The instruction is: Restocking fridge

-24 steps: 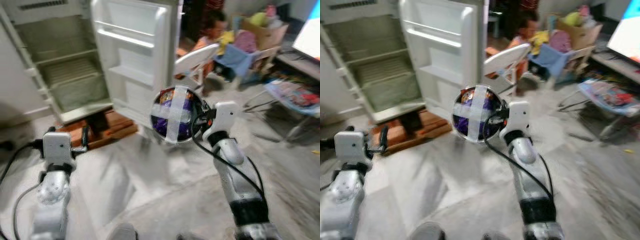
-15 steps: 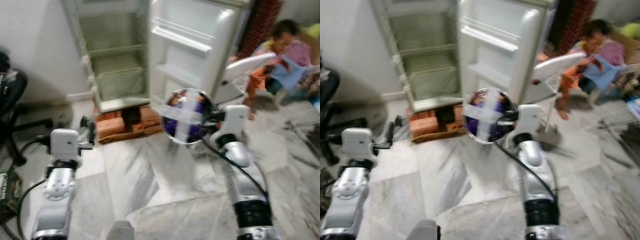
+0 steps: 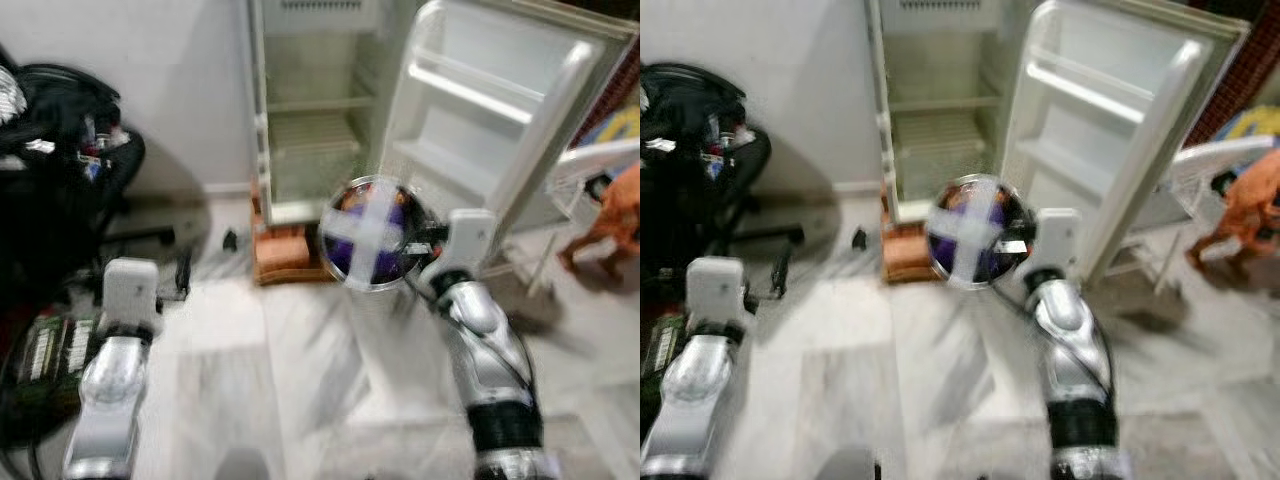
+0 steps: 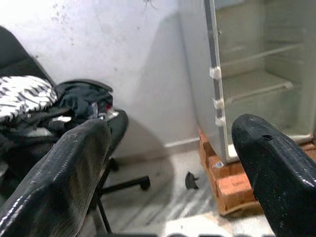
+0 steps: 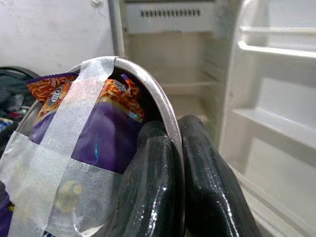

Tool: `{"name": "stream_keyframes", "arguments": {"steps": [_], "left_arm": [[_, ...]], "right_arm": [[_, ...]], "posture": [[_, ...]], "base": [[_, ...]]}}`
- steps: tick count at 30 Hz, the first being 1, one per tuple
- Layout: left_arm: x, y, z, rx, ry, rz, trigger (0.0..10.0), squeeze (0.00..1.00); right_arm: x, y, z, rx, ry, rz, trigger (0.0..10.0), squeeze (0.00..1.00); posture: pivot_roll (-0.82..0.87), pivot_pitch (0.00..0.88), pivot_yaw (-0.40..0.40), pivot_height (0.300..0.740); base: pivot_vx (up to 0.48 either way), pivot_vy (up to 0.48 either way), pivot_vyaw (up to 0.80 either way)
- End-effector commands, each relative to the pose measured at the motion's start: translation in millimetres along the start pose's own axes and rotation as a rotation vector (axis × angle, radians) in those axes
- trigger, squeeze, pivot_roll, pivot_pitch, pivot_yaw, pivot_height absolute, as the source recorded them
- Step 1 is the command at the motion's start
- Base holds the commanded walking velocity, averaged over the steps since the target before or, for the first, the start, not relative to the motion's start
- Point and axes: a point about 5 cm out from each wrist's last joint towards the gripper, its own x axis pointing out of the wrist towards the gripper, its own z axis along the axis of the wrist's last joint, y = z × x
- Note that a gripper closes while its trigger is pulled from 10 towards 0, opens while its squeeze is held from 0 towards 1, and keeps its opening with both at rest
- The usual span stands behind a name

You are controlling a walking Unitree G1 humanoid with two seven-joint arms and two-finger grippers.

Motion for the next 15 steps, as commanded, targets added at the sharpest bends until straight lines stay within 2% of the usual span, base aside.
{"name": "stream_keyframes", "arguments": {"steps": [1,15], "left_arm": [[2.2,-10.7,4.3,-0.015,-0.02,-0.037,10.0,0.0],[2.5,-12.0,0.7,-0.051,0.003,-0.048,10.0,0.0]], "right_arm": [[1.8,-14.4,11.3,-0.013,-0.046,-0.045,10.0,0.0],[2.4,-10.6,9.6,-0.002,-0.045,-0.037,10.0,0.0]], "posture": [[0.16,0.0,-0.054,0.74],[0.16,0.0,-0.06,0.74]], "base": [[0.472,0.0,0.0],[0.479,0.0,0.0]]}}
